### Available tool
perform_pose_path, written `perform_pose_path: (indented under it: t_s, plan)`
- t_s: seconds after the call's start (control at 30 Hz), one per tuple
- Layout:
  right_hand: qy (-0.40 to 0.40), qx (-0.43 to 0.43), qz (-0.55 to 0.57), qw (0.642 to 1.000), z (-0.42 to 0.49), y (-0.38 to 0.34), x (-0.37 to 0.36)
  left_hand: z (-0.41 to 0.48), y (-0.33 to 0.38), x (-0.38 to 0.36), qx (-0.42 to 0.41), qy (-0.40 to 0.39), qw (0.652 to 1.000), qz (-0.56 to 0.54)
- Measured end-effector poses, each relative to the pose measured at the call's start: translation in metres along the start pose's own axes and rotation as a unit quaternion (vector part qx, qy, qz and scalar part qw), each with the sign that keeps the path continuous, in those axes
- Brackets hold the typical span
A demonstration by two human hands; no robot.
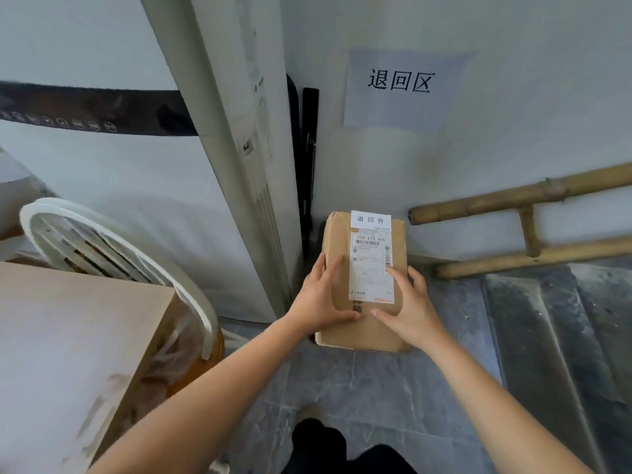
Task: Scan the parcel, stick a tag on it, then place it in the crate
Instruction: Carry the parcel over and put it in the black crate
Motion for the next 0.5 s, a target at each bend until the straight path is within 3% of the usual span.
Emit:
perform_pose_path:
  t_s: [0.17, 0.5]
  plan:
    - [0.005, -0.03, 0.005, 1.0, 0.076, 0.066, -0.038, 0.086, -0.046, -0.044, 0.007, -0.016, 1.0, -0.006]
    - [-0.038, -0.047, 0.048, 0.997, 0.242, 0.248, -0.222, 0.263, -0.255, -0.205, 0.065, -0.019, 0.998, 0.007]
Point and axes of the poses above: each hand's wrist, its own z-axis towards the middle knuckle, its own x-axis out of the back of the hand, y = z × x, the point moved 8 cm from there along z, towards the middle knuckle, and after that the axes turned 3 degrees about -z, right-handed, at the moved point
